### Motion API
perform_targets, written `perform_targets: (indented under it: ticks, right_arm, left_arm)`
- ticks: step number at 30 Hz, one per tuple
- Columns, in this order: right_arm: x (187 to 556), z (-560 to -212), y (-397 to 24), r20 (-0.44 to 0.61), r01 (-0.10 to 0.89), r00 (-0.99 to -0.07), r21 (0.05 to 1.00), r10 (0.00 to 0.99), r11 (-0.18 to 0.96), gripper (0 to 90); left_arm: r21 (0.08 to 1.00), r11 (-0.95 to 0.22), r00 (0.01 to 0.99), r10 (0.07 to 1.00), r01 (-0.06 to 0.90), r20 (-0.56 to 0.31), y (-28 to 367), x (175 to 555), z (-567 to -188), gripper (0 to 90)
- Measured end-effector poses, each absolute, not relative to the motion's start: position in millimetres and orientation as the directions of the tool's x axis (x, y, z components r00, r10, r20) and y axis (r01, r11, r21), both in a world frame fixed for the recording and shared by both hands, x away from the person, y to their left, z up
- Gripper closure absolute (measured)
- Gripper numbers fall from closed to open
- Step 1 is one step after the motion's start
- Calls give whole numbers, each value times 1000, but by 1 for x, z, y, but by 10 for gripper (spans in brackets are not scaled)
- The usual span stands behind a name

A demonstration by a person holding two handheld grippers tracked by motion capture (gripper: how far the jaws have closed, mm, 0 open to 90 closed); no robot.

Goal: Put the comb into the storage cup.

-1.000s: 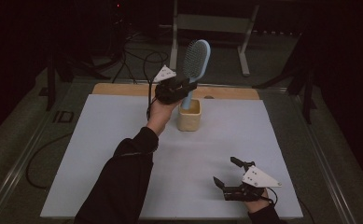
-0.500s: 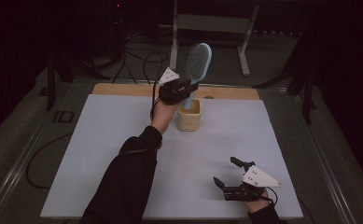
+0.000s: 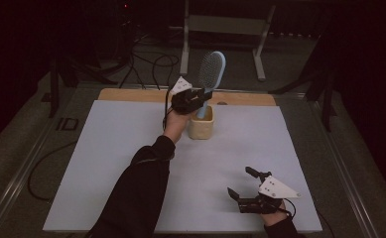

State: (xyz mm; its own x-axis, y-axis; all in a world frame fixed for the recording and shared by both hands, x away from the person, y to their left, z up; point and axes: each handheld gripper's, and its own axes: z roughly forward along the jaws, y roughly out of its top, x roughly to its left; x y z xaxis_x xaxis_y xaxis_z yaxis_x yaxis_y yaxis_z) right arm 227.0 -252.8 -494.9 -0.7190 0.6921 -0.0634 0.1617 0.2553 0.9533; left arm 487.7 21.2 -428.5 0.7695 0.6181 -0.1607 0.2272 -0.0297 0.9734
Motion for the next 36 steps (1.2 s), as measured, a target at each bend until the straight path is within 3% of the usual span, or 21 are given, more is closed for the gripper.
perform_targets:
  ticks: [11,24,28,29,31,33,34,35,36]
  right_arm:
    - [227,-495,-252,-68,158,-722,952,688,261,88]
    - [227,-496,-252,-67,162,-724,951,686,264,88]
    - [227,-496,-251,-68,161,-726,951,685,265,88]
    - [227,-496,-251,-66,163,-726,950,685,265,88]
    - [227,-496,-251,-67,164,-725,950,685,266,88]
    - [227,-496,-251,-68,162,-725,950,685,266,88]
    - [227,-496,-251,-68,162,-725,950,685,266,88]
    - [227,-496,-251,-68,162,-725,950,685,266,88]
    - [227,-496,-251,-69,162,-725,950,685,267,88]
  left_arm:
    - [972,-30,767,620,234,-165,23,485,-445,697]
    - [973,-132,767,638,191,-64,21,479,-459,695]
    - [969,-141,779,623,205,-74,20,478,-461,691]
    - [967,-129,783,615,218,-94,21,479,-461,670]
    - [960,-131,786,607,246,-119,20,480,-461,397]
    - [952,-143,787,602,272,-135,20,481,-460,247]
    - [954,-137,787,602,267,-134,22,480,-458,247]
    - [950,-141,798,585,279,-147,23,481,-456,97]
    - [950,-151,794,592,275,-136,24,481,-455,54]
